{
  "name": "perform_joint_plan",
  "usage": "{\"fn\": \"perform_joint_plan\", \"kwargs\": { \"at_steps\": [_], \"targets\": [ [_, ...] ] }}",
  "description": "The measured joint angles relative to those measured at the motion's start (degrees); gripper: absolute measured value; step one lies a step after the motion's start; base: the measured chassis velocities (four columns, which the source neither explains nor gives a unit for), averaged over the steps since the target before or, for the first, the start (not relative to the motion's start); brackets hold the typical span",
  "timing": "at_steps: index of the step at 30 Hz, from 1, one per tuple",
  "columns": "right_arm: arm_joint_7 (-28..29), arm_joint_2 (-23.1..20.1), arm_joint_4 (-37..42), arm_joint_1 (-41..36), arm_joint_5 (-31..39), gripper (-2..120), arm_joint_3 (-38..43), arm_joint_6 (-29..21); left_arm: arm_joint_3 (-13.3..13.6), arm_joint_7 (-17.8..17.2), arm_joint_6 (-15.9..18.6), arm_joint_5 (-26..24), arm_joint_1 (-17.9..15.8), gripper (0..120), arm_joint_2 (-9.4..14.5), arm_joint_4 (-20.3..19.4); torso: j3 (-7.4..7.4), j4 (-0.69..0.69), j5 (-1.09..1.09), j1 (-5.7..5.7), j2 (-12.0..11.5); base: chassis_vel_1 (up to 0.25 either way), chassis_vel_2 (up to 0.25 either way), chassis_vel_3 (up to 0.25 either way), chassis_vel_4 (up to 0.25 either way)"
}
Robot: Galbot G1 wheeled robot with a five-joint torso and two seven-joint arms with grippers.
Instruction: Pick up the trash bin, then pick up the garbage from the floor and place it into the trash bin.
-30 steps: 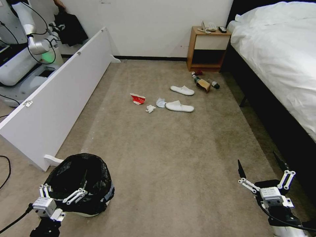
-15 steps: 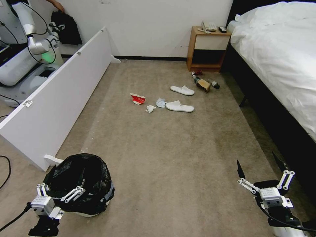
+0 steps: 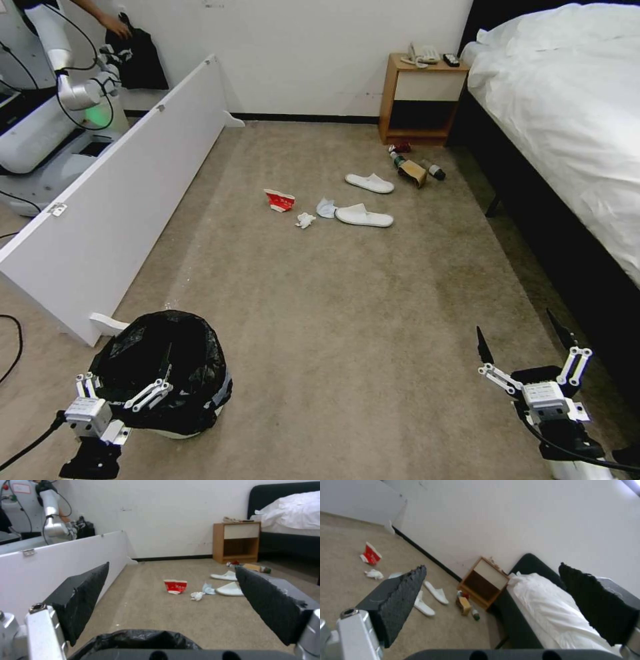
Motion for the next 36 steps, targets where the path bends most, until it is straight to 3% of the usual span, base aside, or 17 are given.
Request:
{"fn": "perform_joint_plan", "kwargs": {
  "at_steps": [12,20,36],
  "targets": [
    [-0.1,0.0,-0.7,0.7,0.5,100,0.1,0.1,0.4,0.1,0.0,0.4,-0.7,100,0.0,0.3,0.00,0.03,0.00,0.00,0.0,0.065,0.066,0.062,0.052],
    [-0.2,0.0,-1.1,0.9,0.7,100,0.2,0.1,0.4,0.1,-0.2,0.4,-1.1,100,0.2,0.6,0.00,-0.02,0.00,0.00,0.0,0.027,0.025,0.024,0.024],
    [-0.1,0.0,-1.3,1.8,1.7,100,0.8,-0.3,0.5,-2.4,4.9,0.1,-4.9,100,2.8,-0.2,0.00,0.00,0.00,0.00,0.0,0.000,0.000,0.000,0.000]
  ]
}}
